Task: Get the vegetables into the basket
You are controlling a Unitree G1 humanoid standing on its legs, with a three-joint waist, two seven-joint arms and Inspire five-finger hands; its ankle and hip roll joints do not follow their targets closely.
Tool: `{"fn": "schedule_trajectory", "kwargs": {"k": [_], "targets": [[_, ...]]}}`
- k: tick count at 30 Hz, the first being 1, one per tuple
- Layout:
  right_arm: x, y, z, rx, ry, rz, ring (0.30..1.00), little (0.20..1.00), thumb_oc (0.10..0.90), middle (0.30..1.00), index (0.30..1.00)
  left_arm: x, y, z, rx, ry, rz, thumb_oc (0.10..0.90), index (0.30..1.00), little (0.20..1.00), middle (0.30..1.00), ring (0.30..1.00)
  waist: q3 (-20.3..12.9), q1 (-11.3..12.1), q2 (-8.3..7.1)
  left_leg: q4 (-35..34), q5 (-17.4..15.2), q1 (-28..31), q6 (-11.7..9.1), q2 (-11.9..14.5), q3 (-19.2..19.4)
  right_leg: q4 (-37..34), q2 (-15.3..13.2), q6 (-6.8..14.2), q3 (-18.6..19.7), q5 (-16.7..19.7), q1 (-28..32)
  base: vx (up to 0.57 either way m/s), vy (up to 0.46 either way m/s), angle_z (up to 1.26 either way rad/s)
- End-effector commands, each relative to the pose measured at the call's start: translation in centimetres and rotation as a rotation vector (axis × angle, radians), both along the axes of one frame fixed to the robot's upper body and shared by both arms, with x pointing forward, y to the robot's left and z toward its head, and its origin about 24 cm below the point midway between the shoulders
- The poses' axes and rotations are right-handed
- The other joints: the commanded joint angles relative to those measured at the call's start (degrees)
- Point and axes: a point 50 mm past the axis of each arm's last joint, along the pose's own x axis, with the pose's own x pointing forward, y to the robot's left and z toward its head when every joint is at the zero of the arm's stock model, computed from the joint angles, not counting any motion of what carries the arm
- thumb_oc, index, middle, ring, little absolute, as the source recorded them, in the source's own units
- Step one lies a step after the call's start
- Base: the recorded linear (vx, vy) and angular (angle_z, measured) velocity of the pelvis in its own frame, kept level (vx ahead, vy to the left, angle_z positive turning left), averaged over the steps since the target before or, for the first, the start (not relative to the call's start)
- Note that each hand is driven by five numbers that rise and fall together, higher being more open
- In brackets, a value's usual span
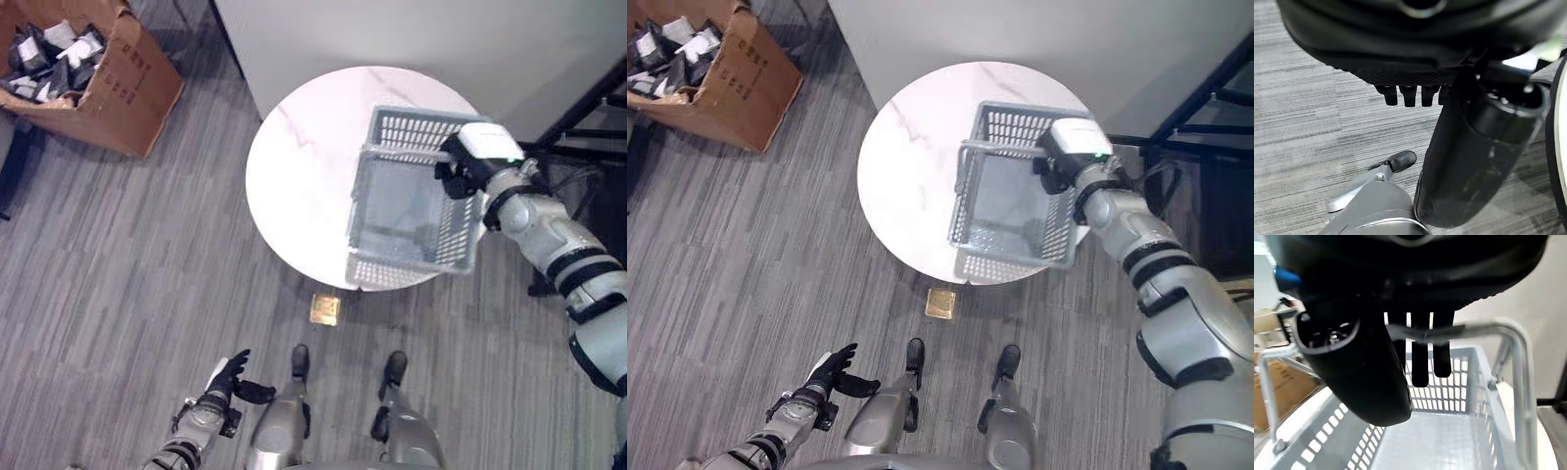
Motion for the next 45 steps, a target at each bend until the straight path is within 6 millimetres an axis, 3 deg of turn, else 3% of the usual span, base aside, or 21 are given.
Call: {"fn": "schedule_trajectory", "kwargs": {"k": [1,2,7,8,10,14,17,18,20,23,26,28,30,32,35,37,39,43,45], "targets": [[-1.0,0.9,3.6,0.077,-0.147,0.121,0.300,0.300,0.400,0.300,0.300,-2.6,1.3,-0.9,0.044,0.096,-0.008,0.900,1.000,1.000,1.000,1.000,-0.55,-1.88,-3.92,0.02,-2.11,3.04,-2.56,0.05,3.84,3.62,-3.46,5.10,6.26,-2.76,1.91,0.05,0.061,-0.29],[-2.5,0.8,3.2,0.105,-0.135,0.173,0.300,0.300,0.400,0.300,0.300,-3.2,1.6,-1.1,0.046,0.120,0.001,0.900,1.000,1.000,1.000,1.000,-1.30,-3.12,-4.11,0.02,-2.65,4.34,-2.41,-0.01,4.48,3.78,-3.51,5.20,6.52,-2.94,2.60,0.05,0.028,-0.29],[-5.7,-1.0,2.8,0.112,-0.108,0.199,0.300,0.300,0.400,0.300,0.300,-4.0,2.3,-1.3,0.053,0.157,-0.011,0.900,1.000,1.000,1.000,1.000,-3.00,-5.18,-4.51,0.02,-3.44,6.64,-2.29,0.00,5.95,3.52,-3.57,5.62,7.73,-2.77,3.90,0.02,0.029,-0.26],[-6.7,-2.0,2.4,0.094,-0.088,0.184,0.300,0.300,0.400,0.300,0.300,-4.2,2.5,-1.2,0.050,0.163,-0.015,0.900,1.000,1.000,1.000,1.000,-3.66,-6.67,-4.74,0.02,-3.71,7.49,-2.16,0.12,6.90,3.47,-3.31,5.79,8.38,-2.53,3.89,0.00,0.008,-0.27],[-7.4,-3.0,2.0,0.074,-0.068,0.154,0.300,0.300,0.400,0.300,0.300,-4.2,2.6,-1.2,0.051,0.168,-0.027,0.900,1.000,1.000,1.000,1.000,-3.96,-6.95,-4.94,0.02,-3.97,8.10,-2.12,0.20,7.59,3.34,-3.19,5.87,8.82,-2.40,4.06,0.01,0.014,-0.31],[-9.7,-5.2,1.3,0.035,-0.032,0.094,0.300,0.300,0.400,0.300,0.300,-4.7,2.6,-1.4,0.048,0.187,-0.051,0.900,1.000,1.000,1.000,1.000,-5.22,-9.88,-5.27,0.02,-5.01,10.18,-1.89,-0.10,10.04,3.15,-3.08,6.48,10.65,-1.92,4.27,0.02,0.041,-0.38],[-11.5,-7.0,1.0,0.041,-0.038,0.036,0.300,0.300,0.400,0.300,0.300,-4.6,2.5,-1.3,0.046,0.178,-0.077,0.900,1.000,1.000,1.000,1.000,-5.51,-12.23,-5.57,1.46,-6.46,11.99,-1.38,-0.87,13.80,3.72,-3.05,7.12,14.22,-1.47,3.47,0.01,0.083,-0.43],[-11.7,-7.0,1.0,0.042,-0.038,0.033,0.300,0.300,0.400,0.300,0.300,-4.6,2.5,-1.3,0.046,0.179,-0.080,0.900,1.000,1.000,1.000,1.000,-5.51,-11.93,-5.58,1.63,-6.60,11.96,-1.37,-0.87,13.94,3.77,-3.04,7.14,14.39,-1.48,3.40,-0.03,0.083,-0.68],[-12.6,-7.8,1.1,0.073,-0.075,-0.001,0.300,0.300,0.400,0.300,0.300,-3.8,2.4,-1.0,0.049,0.145,-0.093,0.900,1.000,1.000,1.000,1.000,-4.92,-14.22,-5.98,5.55,-8.92,11.30,-0.87,-1.29,16.65,5.60,-3.09,8.06,17.37,-1.14,1.48,-0.06,0.094,-0.65],[-13.2,-8.3,1.0,0.087,-0.090,-0.028,0.300,0.300,0.400,0.300,0.300,-3.0,2.7,-0.6,0.056,0.116,-0.099,0.900,1.000,1.000,1.000,1.000,-4.43,-15.48,-6.30,6.54,-10.22,11.20,-0.12,-1.74,18.73,7.52,-2.68,9.06,20.13,-0.72,-0.76,-0.07,0.118,-0.53],[-14.1,-9.1,0.3,0.111,-0.095,-0.075,0.300,0.300,0.400,0.300,0.300,-2.6,3.2,-0.2,0.054,0.093,-0.062,0.900,1.000,1.000,1.000,1.000,-3.10,-17.03,-6.54,5.79,-10.81,11.59,1.17,-3.13,21.11,9.79,-2.66,10.56,22.79,2.38,-3.61,-0.07,0.139,-0.50],[-14.3,-9.2,-0.2,0.112,-0.090,-0.092,0.300,0.300,0.400,0.300,0.300,-2.3,3.5,0.0,0.072,0.086,-0.065,0.900,1.000,1.000,1.000,1.000,-2.45,-17.64,-6.58,6.07,-13.13,12.33,1.45,-3.43,22.52,9.03,-3.07,10.56,22.58,4.71,-4.50,-0.02,0.116,-0.68],[-14.5,-8.7,-0.2,0.119,-0.099,-0.076,0.300,0.300,0.400,0.300,0.300,-2.2,4.0,0.2,0.092,0.085,-0.072,0.900,1.000,1.000,1.000,1.000,-1.49,-17.37,-7.02,7.01,-13.60,12.15,1.68,-2.92,25.04,9.39,-4.03,10.56,19.33,5.07,-5.76,-0.12,0.049,-0.75],[-14.4,-8.3,-0.1,0.120,-0.106,-0.059,0.300,0.300,0.400,0.300,0.300,-1.8,4.2,0.5,0.098,0.066,-0.091,0.900,1.000,1.000,1.000,1.000,-0.28,-14.79,-6.61,8.00,-13.75,11.40,2.28,-1.92,28.39,13.97,-7.38,9.64,7.13,0.78,-5.80,-0.20,0.093,-1.05],[-13.9,-7.5,-0.1,0.125,-0.107,-0.027,0.300,0.300,0.400,0.300,0.300,-2.2,4.7,0.6,0.096,0.074,-0.086,0.900,1.000,1.000,1.000,1.000,-0.07,-12.54,-6.01,7.72,-12.63,10.88,2.61,-0.84,32.99,21.27,-11.10,7.84,-3.92,-2.91,-4.00,-0.21,0.115,-1.33],[-13.5,-6.7,-0.2,0.135,-0.100,0.006,0.300,0.300,0.400,0.300,0.300,-2.7,4.9,0.5,0.093,0.083,-0.081,0.900,1.000,1.000,1.000,1.000,-0.43,-11.43,-5.67,7.65,-12.02,10.54,2.83,0.12,35.92,24.64,-12.10,7.39,-6.61,-4.27,-2.72,-0.12,0.068,-1.00],[-12.9,-5.8,-0.5,0.146,-0.092,0.042,0.300,0.300,0.400,0.300,0.300,-3.1,4.6,0.4,0.078,0.096,-0.094,0.900,1.000,1.000,1.000,1.000,-1.11,-10.36,-5.46,7.97,-11.88,10.46,3.02,0.51,37.65,28.21,-11.39,7.23,-5.92,-5.99,-0.67,-0.05,0.026,-1.58],[-12.7,-5.1,-0.9,0.167,-0.084,0.063,0.300,0.300,0.400,0.300,0.300,-2.9,4.5,0.3,0.078,0.099,-0.094,0.900,1.000,1.000,1.000,1.000,-1.51,-9.94,-5.61,9.26,-11.84,10.15,2.75,0.91,38.75,27.01,-8.28,6.65,-4.43,-8.60,1.62,-0.02,-0.053,-0.31],[-12.6,-4.5,-0.8,0.170,-0.092,0.091,0.300,0.300,0.400,0.300,0.300,-2.7,4.5,0.4,0.078,0.091,-0.086,0.900,1.000,1.000,1.000,1.000,-1.51,-8.93,-5.83,9.76,-11.19,9.77,2.22,1.71,40.21,24.44,-7.45,5.87,-6.44,-9.81,3.08,-0.03,-0.144,-0.10]]}}
